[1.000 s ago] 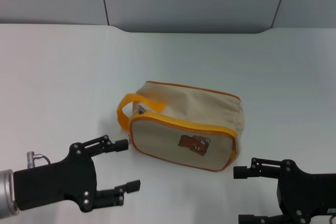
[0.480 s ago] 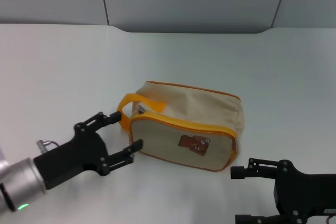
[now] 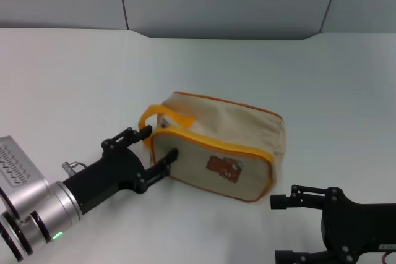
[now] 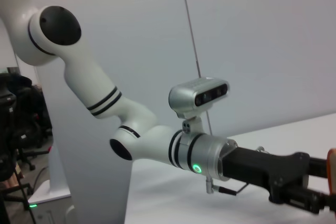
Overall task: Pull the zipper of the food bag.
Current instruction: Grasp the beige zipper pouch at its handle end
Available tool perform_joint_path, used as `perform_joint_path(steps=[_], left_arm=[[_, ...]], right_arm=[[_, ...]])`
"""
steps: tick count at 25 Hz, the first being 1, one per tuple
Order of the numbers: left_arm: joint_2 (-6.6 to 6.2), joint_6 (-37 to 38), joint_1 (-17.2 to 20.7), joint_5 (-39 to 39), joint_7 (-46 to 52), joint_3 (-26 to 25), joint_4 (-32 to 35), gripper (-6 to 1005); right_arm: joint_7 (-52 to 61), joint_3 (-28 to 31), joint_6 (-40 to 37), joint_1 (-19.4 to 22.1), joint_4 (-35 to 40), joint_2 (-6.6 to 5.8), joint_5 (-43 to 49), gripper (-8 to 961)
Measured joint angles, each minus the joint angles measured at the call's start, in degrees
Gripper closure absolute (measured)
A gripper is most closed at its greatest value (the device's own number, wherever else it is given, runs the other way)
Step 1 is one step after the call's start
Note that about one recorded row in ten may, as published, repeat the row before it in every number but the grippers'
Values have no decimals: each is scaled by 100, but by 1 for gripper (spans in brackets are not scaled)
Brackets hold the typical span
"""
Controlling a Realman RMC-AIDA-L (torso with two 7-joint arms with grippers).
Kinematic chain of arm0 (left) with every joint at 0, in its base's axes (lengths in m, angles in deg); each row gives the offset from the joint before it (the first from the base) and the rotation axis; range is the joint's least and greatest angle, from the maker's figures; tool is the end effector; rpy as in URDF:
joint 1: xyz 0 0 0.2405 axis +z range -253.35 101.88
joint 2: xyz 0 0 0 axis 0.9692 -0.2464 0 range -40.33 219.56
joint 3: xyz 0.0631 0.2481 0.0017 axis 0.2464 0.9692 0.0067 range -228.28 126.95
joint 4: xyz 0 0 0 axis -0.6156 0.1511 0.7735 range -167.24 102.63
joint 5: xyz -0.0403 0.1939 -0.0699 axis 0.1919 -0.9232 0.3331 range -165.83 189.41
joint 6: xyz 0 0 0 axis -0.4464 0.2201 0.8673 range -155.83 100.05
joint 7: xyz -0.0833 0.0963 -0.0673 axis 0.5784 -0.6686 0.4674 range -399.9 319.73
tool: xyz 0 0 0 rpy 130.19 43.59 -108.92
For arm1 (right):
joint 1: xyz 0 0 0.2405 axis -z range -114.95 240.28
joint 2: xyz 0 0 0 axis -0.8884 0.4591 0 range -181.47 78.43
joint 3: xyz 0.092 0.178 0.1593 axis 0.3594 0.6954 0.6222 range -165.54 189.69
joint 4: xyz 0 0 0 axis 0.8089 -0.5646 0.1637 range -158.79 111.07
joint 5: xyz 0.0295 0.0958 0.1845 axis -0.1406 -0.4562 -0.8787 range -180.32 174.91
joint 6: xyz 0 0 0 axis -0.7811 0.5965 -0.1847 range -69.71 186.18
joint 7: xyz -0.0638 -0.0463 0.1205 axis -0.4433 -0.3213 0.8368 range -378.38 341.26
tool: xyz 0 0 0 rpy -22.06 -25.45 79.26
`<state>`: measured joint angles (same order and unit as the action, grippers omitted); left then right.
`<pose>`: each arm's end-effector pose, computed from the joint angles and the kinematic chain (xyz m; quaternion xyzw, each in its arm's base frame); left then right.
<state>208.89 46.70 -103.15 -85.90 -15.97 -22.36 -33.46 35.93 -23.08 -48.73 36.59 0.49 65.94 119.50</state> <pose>-0.3022 0.2806 -0.0809 -0.8886 -0.1548 -0.2831 0.3261 0.2806 0.2450 -0.0198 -0.9465 0.1007 0.3064 0.0090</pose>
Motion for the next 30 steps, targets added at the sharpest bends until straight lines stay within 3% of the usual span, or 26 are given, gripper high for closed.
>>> perform_joint_path(steps=[2,13,24,30], left_arm=[[0,48,26,0,-62,-128,-55,207],[0,109,-17,-36,-259,-179,-173,619],[0,430,20,-32,-448,-205,-215,856],[0,915,130,-12,-908,-323,-225,924]], right_arm=[[0,0,64,9,0,10,1,110],[0,-3,229,-15,0,67,10,110],[0,37,230,14,0,67,7,110],[-318,805,163,33,-75,124,0,111]])
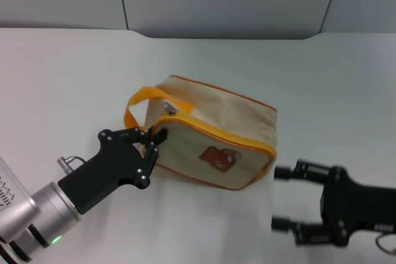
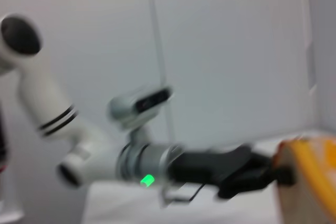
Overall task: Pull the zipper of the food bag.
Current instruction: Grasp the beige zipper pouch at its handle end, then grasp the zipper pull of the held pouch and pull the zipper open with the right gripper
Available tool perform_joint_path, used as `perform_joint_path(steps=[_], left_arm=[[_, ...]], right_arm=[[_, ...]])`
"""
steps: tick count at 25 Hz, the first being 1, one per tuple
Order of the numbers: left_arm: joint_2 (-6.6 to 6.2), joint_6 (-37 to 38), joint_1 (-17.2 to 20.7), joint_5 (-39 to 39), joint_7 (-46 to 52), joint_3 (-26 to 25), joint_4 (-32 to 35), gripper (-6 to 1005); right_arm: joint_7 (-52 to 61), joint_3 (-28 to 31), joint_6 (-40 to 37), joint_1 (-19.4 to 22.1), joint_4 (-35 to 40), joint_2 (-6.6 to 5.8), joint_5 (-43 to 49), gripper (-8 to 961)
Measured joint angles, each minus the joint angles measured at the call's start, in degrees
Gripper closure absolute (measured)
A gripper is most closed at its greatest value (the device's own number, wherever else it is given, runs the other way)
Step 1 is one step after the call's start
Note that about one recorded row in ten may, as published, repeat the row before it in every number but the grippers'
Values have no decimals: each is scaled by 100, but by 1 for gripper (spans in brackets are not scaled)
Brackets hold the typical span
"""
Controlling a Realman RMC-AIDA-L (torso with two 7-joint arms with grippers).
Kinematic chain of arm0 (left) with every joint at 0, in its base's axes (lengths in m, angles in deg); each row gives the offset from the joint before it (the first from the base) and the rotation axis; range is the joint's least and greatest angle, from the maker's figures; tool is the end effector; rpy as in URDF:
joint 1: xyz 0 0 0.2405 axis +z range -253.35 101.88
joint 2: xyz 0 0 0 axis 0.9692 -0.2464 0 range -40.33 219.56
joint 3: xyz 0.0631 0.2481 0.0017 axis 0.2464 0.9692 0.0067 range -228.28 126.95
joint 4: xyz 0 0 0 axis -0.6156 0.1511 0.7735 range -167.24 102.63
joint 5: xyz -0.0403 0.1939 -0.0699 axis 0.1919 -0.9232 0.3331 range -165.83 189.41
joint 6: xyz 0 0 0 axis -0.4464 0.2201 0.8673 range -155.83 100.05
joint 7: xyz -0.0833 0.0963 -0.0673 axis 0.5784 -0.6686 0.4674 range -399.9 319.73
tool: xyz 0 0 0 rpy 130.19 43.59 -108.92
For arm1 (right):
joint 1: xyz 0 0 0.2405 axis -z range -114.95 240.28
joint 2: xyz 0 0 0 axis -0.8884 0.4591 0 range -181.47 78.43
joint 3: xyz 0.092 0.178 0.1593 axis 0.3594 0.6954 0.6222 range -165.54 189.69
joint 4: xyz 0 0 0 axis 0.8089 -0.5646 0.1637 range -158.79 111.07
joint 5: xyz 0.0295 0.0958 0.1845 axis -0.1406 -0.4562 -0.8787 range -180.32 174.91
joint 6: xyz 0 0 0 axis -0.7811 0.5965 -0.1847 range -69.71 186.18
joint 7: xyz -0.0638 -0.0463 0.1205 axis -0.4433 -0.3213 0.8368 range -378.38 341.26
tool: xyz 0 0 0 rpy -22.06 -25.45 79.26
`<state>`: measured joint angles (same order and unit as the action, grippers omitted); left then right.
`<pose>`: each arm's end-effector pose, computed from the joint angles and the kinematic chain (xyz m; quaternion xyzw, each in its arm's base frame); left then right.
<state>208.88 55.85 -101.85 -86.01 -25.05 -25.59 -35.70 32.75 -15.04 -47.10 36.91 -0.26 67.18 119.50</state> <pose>-0.2863 0.2680 -0.0726 -0.8690 -0.0850 -0.3374 0.3517 0.2816 0.2526 -0.0185 -0.9323 0.1018 0.3376 0.0804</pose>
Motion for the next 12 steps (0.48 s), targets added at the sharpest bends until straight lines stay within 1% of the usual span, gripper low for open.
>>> perform_joint_path(steps=[1,2,3,4,5,6,8,9,10,11,12], left_arm=[[-2,63,-2,1,-13,-6,33,933],[-5,182,-8,1,-87,-7,101,935],[-5,182,-8,1,-87,-7,101,937],[-11,341,-18,2,-218,-8,194,938],[-11,341,-18,2,-218,-8,194,940],[-14,441,-26,1,-296,-10,273,942],[-14,551,-49,-8,-374,-5,440,942],[-14,616,-91,-16,-405,17,591,942],[-14,616,-91,-16,-405,17,591,942],[-13,656,-116,-20,-427,31,660,942],[-14,685,-126,-22,-454,39,707,942]], right_arm=[[-78,387,-26,0,-41,37,-7,111],[-97,603,-33,1,-78,44,-43,111],[-97,603,-33,1,-78,44,-43,111],[-240,1077,-14,6,-293,48,-343,111],[-240,1077,-14,6,-293,48,-343,111],[-358,1232,21,21,-404,49,-527,111],[-836,1657,197,89,-814,57,-1206,111],[-1297,1885,364,132,-1173,72,-1791,111],[-1297,1885,364,132,-1173,72,-1791,111],[-1980,1969,556,118,-1596,90,-2271,111],[-1980,1969,556,118,-1596,90,-2271,111]])
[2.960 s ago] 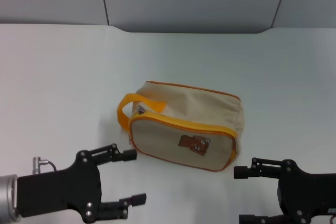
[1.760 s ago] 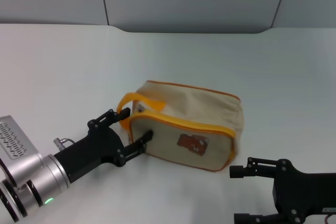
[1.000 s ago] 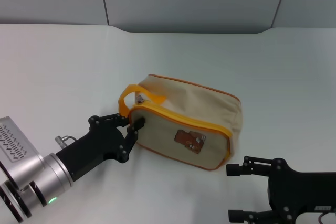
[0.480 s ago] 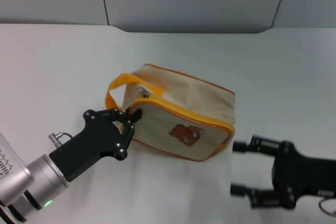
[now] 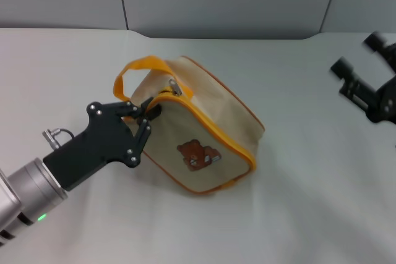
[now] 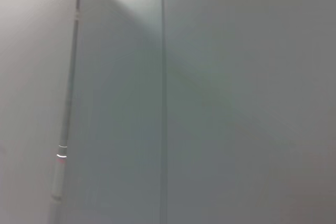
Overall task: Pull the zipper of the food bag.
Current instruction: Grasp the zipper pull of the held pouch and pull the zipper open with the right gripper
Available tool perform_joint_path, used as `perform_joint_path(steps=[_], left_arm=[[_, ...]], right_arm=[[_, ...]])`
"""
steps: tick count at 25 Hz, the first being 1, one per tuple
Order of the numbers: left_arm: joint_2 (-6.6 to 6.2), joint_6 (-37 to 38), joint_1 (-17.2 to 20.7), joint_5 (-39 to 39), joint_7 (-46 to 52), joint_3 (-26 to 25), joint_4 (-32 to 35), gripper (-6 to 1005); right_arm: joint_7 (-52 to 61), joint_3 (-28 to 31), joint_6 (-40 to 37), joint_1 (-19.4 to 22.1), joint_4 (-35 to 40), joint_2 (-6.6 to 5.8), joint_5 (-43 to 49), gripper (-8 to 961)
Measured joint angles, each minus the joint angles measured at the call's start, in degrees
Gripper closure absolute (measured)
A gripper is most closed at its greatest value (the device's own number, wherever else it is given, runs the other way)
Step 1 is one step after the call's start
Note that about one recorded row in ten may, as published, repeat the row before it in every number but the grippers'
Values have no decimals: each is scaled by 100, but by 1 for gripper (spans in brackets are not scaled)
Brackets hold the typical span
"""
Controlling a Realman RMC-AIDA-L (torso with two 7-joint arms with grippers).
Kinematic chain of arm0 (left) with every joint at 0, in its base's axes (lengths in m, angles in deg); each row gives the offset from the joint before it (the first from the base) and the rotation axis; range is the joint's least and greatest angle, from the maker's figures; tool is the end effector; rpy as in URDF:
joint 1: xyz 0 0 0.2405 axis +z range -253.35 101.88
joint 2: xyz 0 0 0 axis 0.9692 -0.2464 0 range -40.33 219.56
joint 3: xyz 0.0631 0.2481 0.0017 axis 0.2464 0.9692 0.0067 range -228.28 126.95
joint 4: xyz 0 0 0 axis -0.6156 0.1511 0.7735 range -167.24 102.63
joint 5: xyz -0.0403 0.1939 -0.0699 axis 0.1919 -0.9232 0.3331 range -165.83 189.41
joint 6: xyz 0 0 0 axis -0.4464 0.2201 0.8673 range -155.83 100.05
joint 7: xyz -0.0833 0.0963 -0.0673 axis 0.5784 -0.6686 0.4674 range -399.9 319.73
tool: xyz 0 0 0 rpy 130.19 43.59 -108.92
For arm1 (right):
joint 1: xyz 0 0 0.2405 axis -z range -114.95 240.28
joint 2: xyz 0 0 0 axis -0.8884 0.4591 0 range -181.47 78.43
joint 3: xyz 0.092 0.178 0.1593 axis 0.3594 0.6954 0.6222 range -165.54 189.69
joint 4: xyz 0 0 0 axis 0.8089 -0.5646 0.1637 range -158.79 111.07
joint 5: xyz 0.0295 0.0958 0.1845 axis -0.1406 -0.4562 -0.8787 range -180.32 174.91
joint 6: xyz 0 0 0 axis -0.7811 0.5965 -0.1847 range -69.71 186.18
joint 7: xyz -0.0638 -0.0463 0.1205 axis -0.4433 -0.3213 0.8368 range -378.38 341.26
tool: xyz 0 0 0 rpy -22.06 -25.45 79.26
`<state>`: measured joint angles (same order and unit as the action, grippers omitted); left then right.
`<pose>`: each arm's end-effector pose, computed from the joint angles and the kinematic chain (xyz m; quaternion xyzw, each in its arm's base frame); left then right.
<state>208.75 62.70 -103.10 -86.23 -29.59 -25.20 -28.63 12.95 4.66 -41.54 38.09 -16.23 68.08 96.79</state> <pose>-0.2740 0.2836 -0.0449 -0.8600 0.0349 -0.3471 0.3725 0.2850 0.2832 0.0073 -0.7661 0.1033 0.4774 0.4178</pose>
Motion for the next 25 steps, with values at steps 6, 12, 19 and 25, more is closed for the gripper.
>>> perform_joint_path(steps=[6,12,19,25], left_arm=[[2,213,-128,-23,-334,137,221,942],[4,224,-202,-12,-351,143,225,942],[5,227,-210,-1,-349,143,229,942],[5,230,-236,-12,-355,148,193,942]], right_arm=[[-3081,-81,610,-267,-1406,17,-48,111],[-6759,-82,1072,-345,-2621,29,390,111],[-7142,-64,1115,-345,-2695,28,629,111],[-7249,-32,1218,-480,-2765,29,629,111]])
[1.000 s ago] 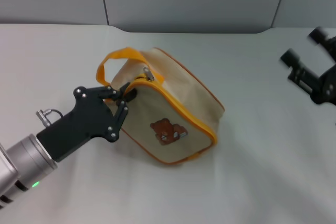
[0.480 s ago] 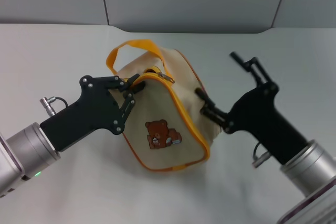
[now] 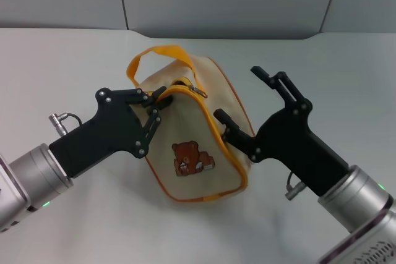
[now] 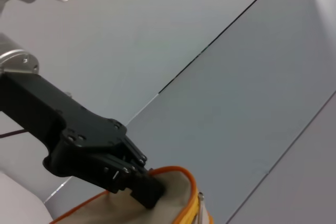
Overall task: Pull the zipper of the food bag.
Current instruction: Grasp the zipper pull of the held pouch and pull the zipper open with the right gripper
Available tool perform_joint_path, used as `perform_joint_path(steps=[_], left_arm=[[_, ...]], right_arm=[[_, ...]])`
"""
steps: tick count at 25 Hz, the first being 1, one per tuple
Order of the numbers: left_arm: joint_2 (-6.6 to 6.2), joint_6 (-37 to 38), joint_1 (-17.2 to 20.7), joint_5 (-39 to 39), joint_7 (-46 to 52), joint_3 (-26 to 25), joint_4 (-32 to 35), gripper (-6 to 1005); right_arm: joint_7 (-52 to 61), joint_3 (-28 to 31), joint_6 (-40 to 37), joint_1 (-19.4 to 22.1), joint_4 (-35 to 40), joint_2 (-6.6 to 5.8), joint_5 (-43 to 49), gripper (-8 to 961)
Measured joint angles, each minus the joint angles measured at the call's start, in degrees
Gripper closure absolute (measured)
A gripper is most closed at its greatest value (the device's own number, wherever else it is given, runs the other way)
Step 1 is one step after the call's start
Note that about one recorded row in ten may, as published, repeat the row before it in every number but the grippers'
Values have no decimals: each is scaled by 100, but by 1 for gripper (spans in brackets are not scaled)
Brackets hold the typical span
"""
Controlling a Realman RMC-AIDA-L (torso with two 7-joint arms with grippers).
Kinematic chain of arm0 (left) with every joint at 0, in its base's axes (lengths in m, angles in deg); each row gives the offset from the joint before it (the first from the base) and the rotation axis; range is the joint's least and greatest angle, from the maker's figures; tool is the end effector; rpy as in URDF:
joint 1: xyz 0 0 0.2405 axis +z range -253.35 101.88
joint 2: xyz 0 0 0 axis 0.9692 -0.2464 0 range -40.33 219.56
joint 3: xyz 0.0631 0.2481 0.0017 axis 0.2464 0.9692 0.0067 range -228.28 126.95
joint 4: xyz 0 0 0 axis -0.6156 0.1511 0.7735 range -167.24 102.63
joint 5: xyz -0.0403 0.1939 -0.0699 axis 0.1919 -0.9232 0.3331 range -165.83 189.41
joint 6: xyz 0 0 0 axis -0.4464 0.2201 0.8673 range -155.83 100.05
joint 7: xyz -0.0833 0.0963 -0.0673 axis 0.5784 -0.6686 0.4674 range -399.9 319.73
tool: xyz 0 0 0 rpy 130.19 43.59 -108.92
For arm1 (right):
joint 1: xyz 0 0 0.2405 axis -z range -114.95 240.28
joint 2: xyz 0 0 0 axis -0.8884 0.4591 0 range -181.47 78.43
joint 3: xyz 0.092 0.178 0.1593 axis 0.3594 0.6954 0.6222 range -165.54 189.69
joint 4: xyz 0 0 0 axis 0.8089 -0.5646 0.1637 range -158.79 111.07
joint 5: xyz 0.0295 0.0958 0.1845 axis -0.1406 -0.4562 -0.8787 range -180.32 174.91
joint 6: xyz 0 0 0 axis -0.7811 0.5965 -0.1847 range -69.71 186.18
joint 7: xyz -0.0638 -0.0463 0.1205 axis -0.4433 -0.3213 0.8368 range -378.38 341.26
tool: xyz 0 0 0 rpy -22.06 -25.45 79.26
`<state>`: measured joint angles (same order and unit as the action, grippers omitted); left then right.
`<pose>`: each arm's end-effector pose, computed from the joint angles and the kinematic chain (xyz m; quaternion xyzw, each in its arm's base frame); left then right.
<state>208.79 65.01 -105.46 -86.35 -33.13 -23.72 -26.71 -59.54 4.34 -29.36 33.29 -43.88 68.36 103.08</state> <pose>-0.2583 0.2934 -0.0404 -0.8558 0.1049 -0.3504 0.3658 0.2209 0.2647 -0.0927 -0.7780 -0.2308 0.2723 0.5170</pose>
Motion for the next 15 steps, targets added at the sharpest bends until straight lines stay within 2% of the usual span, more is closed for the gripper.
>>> perform_joint_path(steps=[5,15], left_arm=[[2,8,-27,-6,10,46,-19,942],[9,12,-49,-8,29,74,-24,942]], right_arm=[[-4,13,281,-182,-96,0,0,111],[-18,36,276,-230,-252,0,37,111]])
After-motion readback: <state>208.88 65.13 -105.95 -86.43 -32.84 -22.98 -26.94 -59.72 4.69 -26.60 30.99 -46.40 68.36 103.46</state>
